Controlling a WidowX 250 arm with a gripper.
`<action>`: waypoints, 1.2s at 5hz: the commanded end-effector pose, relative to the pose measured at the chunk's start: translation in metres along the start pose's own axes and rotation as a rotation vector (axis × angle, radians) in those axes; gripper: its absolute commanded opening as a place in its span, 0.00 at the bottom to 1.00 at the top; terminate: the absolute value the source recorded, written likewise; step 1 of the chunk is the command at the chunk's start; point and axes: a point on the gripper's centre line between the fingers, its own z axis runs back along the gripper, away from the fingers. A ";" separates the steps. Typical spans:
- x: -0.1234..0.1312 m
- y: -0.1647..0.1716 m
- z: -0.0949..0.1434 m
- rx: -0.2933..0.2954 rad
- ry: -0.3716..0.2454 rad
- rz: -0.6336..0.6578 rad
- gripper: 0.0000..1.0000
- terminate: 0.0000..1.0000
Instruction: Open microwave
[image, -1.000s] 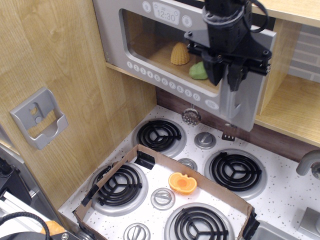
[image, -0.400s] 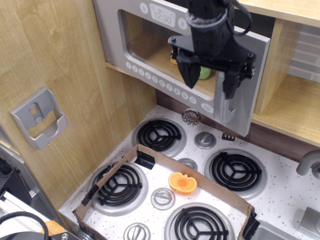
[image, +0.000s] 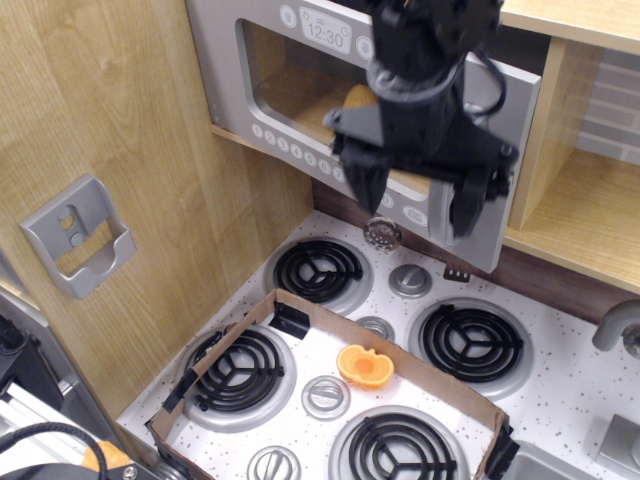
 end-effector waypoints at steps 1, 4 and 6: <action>-0.010 -0.053 0.006 -0.074 -0.016 0.031 1.00 0.00; 0.031 -0.134 -0.011 -0.170 -0.081 -0.369 1.00 0.00; 0.051 -0.133 -0.023 -0.224 -0.161 -0.651 1.00 0.00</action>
